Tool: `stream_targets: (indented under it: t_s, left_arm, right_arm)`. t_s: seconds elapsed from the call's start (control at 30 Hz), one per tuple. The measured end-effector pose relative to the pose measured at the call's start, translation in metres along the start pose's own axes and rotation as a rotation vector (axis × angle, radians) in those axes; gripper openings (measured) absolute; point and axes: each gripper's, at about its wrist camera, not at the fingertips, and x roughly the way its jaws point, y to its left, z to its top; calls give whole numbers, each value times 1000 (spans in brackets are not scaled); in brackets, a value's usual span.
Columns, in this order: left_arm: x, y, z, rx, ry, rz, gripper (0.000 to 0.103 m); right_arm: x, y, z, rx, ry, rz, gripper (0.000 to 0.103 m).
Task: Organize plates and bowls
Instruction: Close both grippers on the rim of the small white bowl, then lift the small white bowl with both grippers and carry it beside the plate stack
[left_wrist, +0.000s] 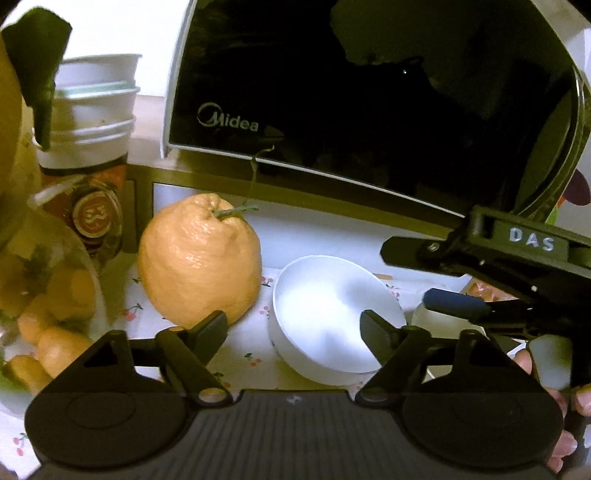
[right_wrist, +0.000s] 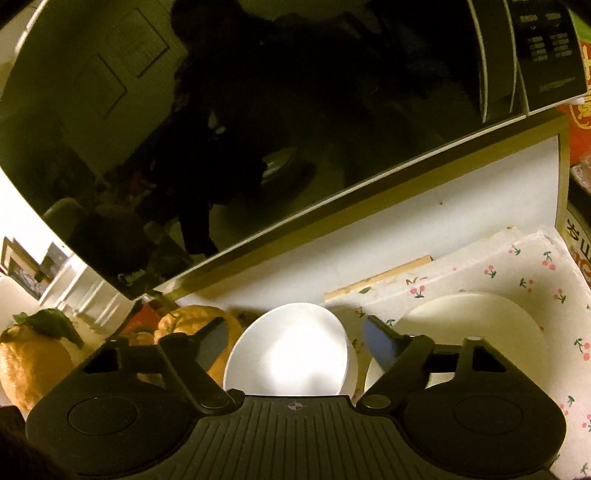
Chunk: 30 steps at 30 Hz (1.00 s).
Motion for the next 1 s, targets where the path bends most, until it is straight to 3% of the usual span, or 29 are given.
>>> stream_targets:
  t_s: [0.23, 0.5, 0.73, 1.0]
  left_arm:
    - [15, 6, -4, -33, 15, -16, 55]
    - [23, 15, -8, -78, 44, -42, 27]
    - [18, 26, -9, -93, 49, -46, 19]
    - [-3, 39, -7, -117, 51, -40, 18]
  right_arm:
    - [12, -1, -2, -22, 18, -53, 44]
    - [25, 7, -6, -113, 47, -157, 25]
    - [21, 8, -6, -111, 55, -154, 20]
    - [7, 30, -13, -155, 54, -142, 20]
